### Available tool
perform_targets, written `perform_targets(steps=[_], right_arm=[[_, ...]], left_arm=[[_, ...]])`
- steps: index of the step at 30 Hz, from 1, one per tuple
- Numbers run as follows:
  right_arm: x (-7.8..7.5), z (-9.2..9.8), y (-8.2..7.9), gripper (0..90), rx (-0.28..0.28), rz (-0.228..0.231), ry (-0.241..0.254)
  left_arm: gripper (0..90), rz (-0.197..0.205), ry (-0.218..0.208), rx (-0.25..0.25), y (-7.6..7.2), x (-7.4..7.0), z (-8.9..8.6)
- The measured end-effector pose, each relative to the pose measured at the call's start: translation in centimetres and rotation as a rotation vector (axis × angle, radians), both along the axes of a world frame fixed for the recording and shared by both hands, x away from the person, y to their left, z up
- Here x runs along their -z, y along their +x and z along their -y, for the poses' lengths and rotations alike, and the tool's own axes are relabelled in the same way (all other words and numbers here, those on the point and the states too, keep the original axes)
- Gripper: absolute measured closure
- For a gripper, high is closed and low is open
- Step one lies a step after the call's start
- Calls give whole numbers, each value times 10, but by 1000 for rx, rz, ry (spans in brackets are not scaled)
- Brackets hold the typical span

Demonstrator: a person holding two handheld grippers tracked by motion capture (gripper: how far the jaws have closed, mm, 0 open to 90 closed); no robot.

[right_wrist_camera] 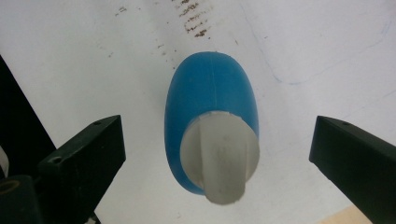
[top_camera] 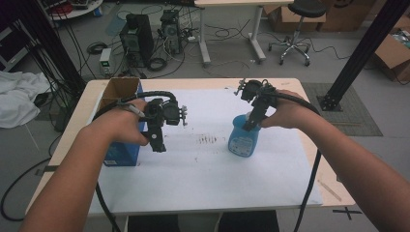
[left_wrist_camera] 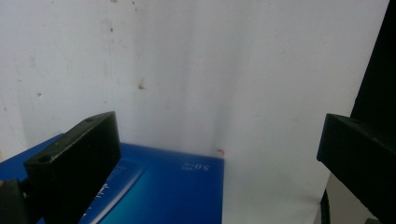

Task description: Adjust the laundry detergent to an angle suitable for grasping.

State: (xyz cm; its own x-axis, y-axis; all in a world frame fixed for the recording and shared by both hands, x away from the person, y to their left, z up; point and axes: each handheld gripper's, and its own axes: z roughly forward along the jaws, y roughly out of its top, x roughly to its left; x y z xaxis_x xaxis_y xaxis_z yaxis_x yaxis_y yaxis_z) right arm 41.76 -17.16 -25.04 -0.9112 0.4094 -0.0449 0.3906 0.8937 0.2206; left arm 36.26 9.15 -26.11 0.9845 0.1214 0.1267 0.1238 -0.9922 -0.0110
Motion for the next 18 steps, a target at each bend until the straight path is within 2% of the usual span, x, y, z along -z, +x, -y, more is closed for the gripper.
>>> perform_targets(steps=[7,18], right_arm=[[-11,6,-3,0,-6,26,16],[-27,21,-16,0,-43,50,-5]], left_arm=[[1,-1,5,3,1,0,1],[1,-5,9,13,4,-2,7]])
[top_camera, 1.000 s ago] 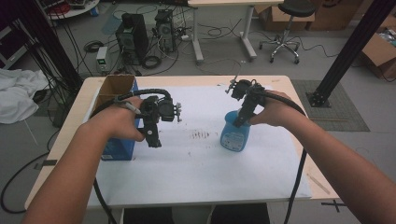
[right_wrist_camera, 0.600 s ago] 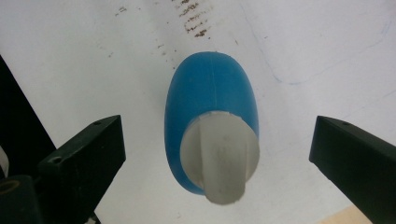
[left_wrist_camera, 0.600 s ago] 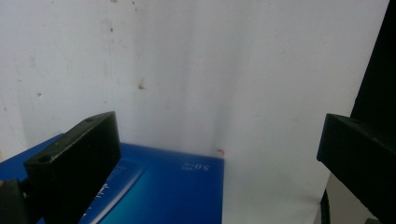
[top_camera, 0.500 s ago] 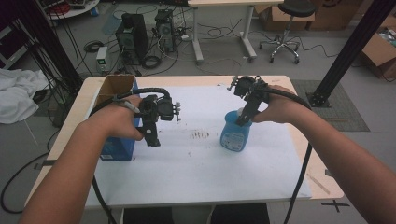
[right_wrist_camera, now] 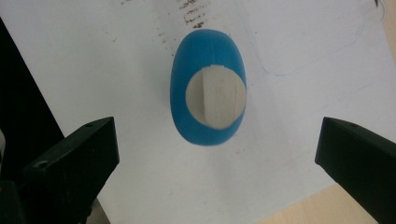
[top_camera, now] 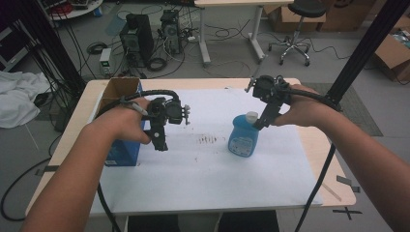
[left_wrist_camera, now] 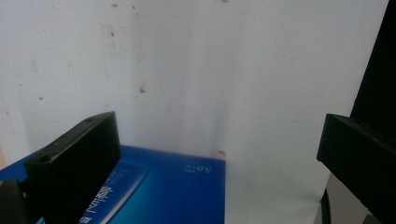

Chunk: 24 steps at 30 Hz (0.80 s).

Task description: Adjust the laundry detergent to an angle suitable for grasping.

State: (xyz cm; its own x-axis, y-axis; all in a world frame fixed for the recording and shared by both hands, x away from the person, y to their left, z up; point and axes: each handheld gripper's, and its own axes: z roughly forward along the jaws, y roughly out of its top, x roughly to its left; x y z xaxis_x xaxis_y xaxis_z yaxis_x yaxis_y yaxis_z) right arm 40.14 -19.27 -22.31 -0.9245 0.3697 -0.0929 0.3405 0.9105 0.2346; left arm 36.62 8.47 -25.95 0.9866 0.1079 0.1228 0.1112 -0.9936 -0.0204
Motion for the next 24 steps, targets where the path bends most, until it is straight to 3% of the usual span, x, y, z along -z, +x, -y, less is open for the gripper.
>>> perform_targets(steps=[13,24], right_arm=[[-5,20,-25,0,-50,-17,-37],[0,17,-45,0,-100,-33,-42]], left_arm=[[1,0,17,3,1,-8,5],[1,2,15,0,2,-13,7]])
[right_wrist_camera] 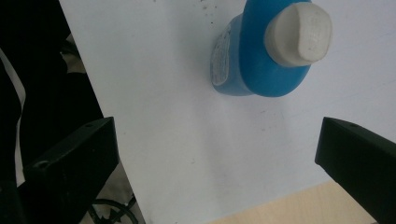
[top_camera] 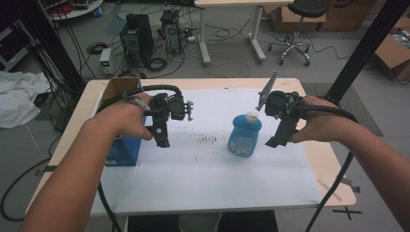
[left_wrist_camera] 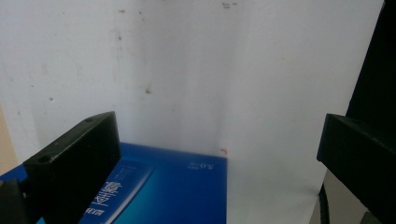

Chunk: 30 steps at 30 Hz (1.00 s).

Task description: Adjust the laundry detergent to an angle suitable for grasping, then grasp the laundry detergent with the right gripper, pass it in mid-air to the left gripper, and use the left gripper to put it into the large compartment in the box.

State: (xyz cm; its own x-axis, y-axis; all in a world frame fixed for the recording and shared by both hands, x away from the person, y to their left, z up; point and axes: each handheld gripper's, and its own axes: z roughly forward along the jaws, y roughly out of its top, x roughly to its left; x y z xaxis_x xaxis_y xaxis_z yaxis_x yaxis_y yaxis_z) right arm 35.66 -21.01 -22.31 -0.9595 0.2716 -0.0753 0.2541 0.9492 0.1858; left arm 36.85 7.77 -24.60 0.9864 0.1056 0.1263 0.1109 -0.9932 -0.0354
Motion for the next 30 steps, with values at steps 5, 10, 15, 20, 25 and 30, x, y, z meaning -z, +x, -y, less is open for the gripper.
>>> perform_targets(steps=[5,10,15,20,25,30], right_arm=[[0,-2,4,0,-5,-2,-3],[-3,-3,8,0,1,10,7],[-5,-3,9,0,5,14,8],[-6,-2,8,0,3,13,6],[-8,-1,8,0,3,14,16],[-6,3,8,0,6,14,19]], left_arm=[[1,4,-9,1,2,-3,0],[1,9,-5,3,5,-1,-2],[1,8,-5,4,7,-3,-1],[1,9,-13,9,4,-5,-1],[1,9,-13,18,3,-6,0],[1,9,-8,21,4,-5,3]])
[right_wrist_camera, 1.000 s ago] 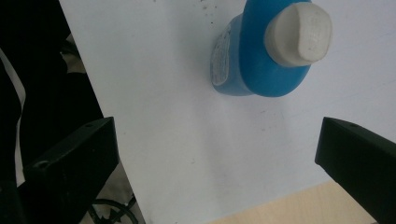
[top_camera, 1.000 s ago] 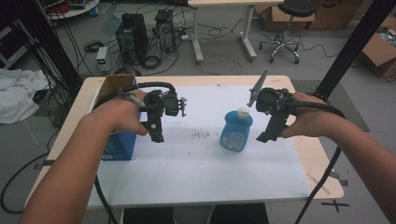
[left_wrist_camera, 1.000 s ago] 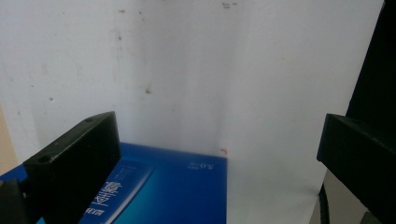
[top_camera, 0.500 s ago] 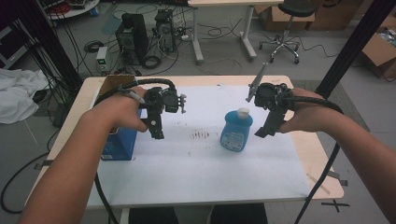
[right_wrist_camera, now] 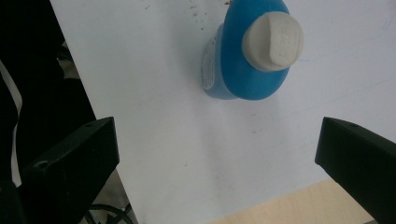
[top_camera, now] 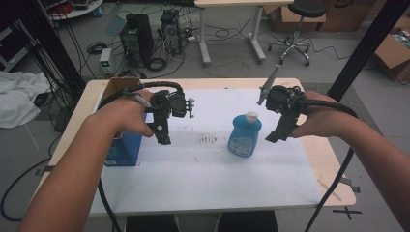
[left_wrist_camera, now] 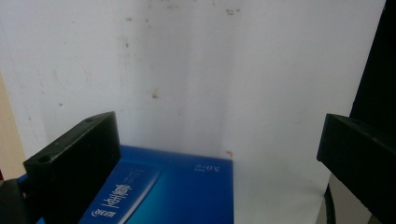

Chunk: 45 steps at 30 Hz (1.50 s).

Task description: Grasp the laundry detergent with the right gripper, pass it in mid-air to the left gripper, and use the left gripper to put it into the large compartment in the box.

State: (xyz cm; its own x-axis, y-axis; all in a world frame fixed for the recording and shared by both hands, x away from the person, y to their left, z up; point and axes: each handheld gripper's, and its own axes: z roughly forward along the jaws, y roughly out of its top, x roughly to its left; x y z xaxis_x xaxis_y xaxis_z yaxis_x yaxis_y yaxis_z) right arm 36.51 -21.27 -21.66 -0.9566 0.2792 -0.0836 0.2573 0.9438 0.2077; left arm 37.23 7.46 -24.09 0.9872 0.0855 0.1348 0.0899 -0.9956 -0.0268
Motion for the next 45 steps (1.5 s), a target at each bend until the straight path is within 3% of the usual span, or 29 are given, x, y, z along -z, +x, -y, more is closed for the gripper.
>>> perform_targets(steps=[9,18,26,33,45], right_arm=[[7,17,5,0,36,-7,15],[29,31,14,0,54,-25,41],[51,43,20,0,55,-17,149],[77,47,25,0,68,-43,250],[124,47,36,0,85,-46,341]], left_arm=[[1,3,3,4,1,-2,1],[1,7,4,4,-1,-2,0],[1,8,-1,9,-3,-2,0],[1,12,-2,11,-6,-3,0],[1,8,1,14,-8,-2,1]])
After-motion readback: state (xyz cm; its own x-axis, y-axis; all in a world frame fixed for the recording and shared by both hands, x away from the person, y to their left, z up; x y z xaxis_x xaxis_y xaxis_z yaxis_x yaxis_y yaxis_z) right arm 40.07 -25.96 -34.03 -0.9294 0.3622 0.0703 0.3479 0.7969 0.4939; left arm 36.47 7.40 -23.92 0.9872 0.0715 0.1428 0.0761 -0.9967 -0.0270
